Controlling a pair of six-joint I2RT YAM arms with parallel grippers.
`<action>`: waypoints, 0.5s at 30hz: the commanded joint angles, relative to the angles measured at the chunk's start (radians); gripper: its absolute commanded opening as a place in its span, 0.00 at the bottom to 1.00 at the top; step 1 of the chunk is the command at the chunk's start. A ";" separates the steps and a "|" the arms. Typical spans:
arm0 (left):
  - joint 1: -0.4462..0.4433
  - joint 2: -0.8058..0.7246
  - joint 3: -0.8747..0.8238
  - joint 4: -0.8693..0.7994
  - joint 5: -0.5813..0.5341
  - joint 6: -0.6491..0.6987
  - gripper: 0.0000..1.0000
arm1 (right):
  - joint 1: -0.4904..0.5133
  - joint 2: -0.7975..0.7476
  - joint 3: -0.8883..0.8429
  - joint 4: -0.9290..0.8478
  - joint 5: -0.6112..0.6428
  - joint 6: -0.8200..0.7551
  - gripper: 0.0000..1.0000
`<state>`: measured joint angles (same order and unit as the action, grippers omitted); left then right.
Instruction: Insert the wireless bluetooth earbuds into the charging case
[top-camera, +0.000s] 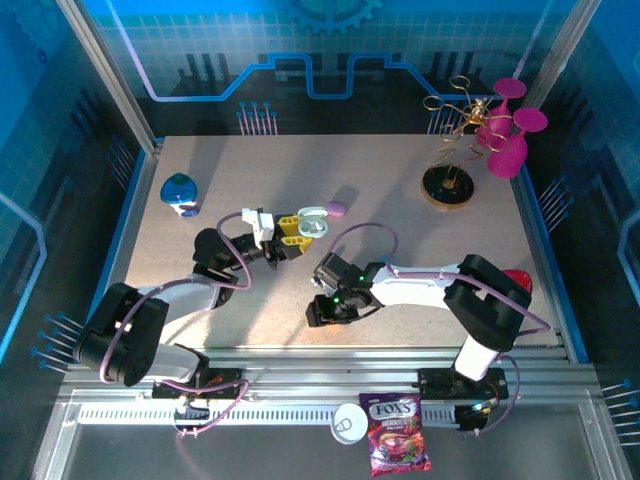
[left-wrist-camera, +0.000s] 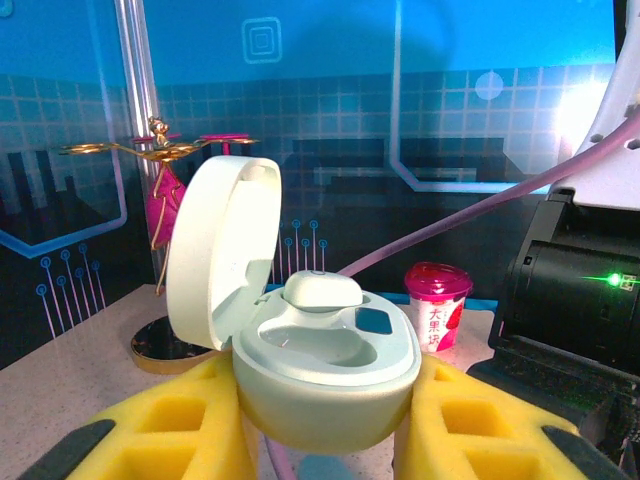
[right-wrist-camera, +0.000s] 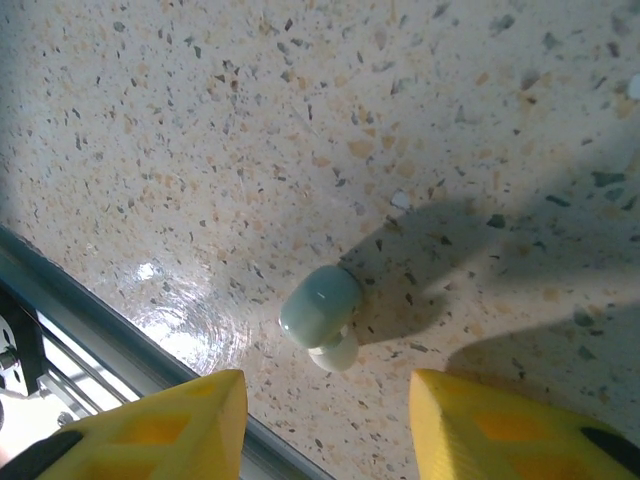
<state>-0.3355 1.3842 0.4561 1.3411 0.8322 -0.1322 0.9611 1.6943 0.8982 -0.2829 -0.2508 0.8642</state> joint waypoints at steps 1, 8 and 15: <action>0.012 -0.019 -0.003 0.023 0.012 0.003 0.19 | -0.001 0.031 0.042 -0.021 0.001 -0.005 0.45; 0.028 -0.069 -0.014 -0.030 -0.087 0.007 0.18 | -0.002 0.061 0.102 -0.063 0.032 -0.041 0.38; 0.048 -0.133 -0.010 -0.193 -0.241 0.071 0.20 | -0.002 0.116 0.181 -0.148 0.065 -0.077 0.34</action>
<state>-0.3012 1.2858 0.4530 1.2160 0.6697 -0.1017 0.9607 1.7802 1.0348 -0.3557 -0.2134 0.8188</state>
